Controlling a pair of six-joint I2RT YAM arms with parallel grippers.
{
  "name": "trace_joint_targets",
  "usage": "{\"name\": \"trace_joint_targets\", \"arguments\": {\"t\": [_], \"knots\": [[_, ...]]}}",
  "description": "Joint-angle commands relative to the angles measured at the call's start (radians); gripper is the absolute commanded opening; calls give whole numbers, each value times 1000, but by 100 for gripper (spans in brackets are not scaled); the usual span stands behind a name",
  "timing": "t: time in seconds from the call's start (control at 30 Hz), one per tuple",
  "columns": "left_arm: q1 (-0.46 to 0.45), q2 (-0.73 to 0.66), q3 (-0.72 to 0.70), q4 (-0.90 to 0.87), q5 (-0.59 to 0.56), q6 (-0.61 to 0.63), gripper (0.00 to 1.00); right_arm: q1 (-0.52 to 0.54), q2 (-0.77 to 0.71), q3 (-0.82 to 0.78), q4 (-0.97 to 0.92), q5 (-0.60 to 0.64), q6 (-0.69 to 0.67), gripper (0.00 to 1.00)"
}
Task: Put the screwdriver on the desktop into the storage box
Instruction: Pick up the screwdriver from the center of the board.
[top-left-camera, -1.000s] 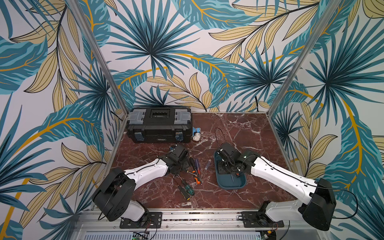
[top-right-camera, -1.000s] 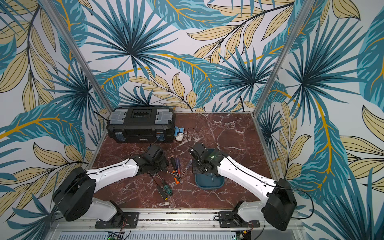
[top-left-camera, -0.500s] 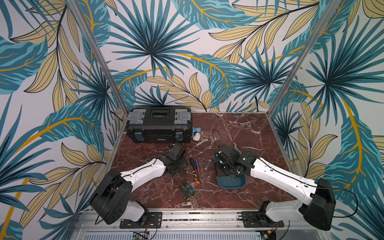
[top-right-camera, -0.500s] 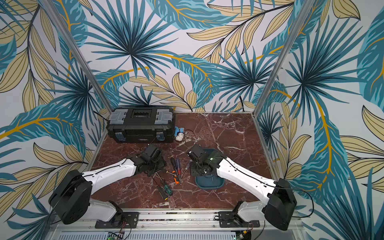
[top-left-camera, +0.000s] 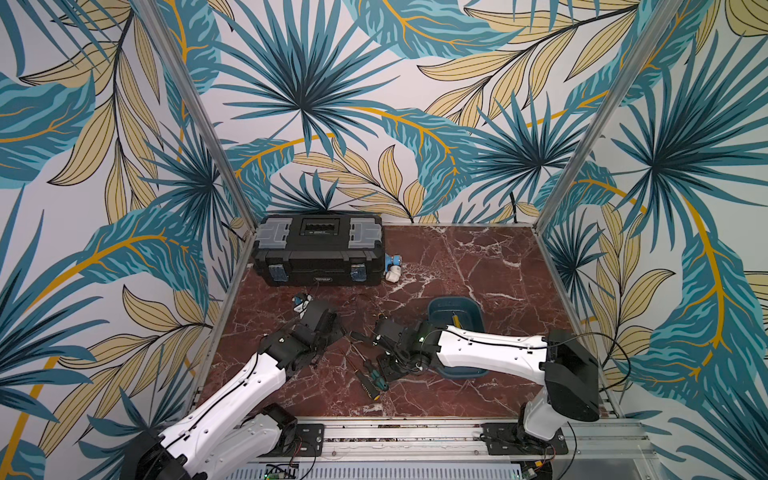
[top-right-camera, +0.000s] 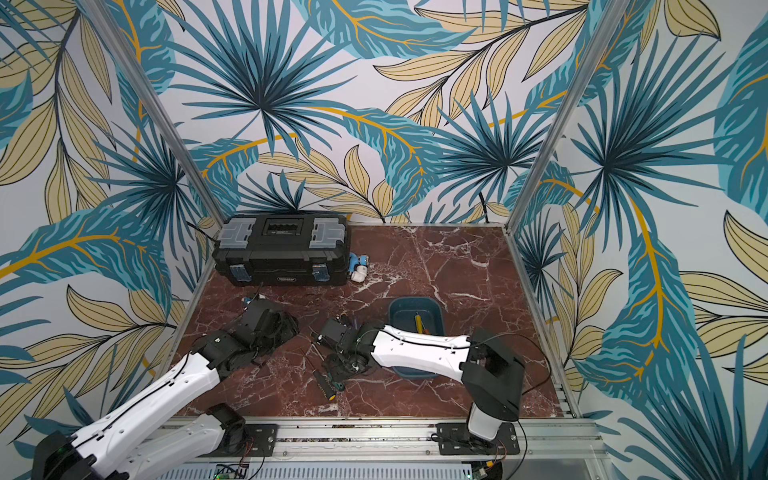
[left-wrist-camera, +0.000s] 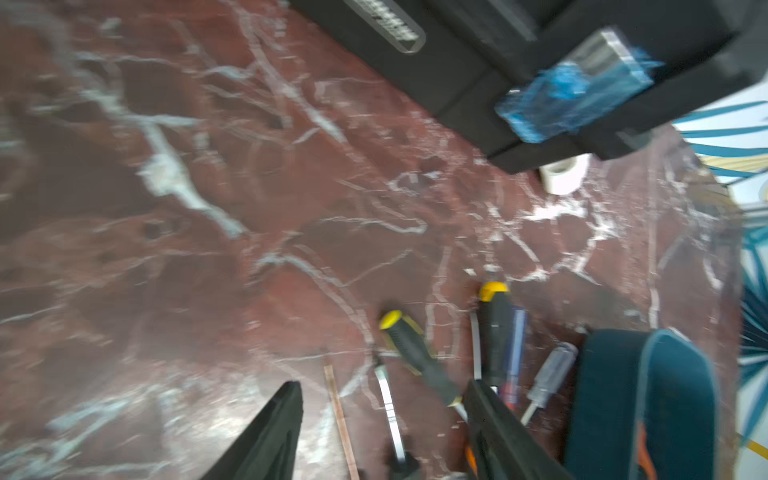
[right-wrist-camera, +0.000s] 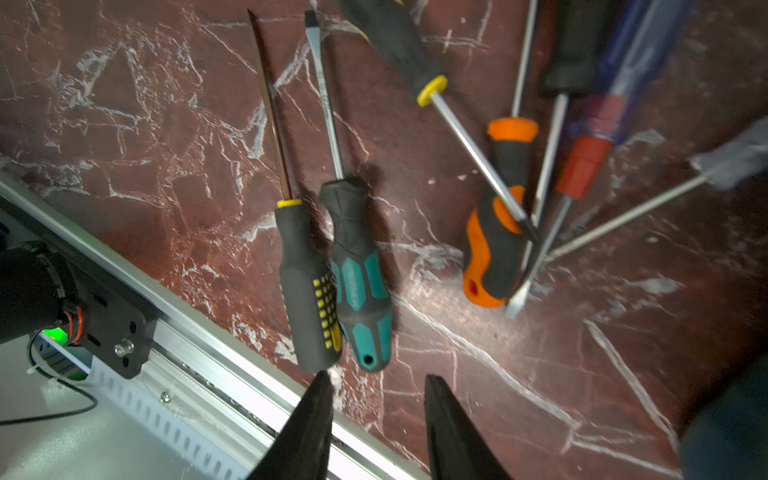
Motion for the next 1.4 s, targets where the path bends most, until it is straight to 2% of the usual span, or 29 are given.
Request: {"name": "trace_joint_targets", "arguments": {"t": [0.0,0.23,0.47,0.63,0.8,0.97,1.2,1.33,1.37], "knots": [[14,-60,-52,-61,-35,-4,67,3,43,16,13,-11,5,42],[18,-111,-87,-66,-29,-21,67,5,118,16,5,-29,33,43],[21,-94,-122,-24,-4,-33,68,21,148,17,-17,-28,47,44],[22,-76,-144,8,12,-46,67,21,190,37,-27,-31,52,41],[23,-76,-149,14,10,-46,67,22,204,44,-25,-23,45,34],[23,-68,-153,27,14,-47,67,22,206,52,-7,-21,19,19],[22,-76,-105,16,24,-7,67,21,110,49,46,5,-28,5],[23,-78,-47,72,107,55,67,21,-1,39,64,43,-53,3],[22,-84,-45,126,173,71,67,21,-34,31,69,58,-55,3]]}}
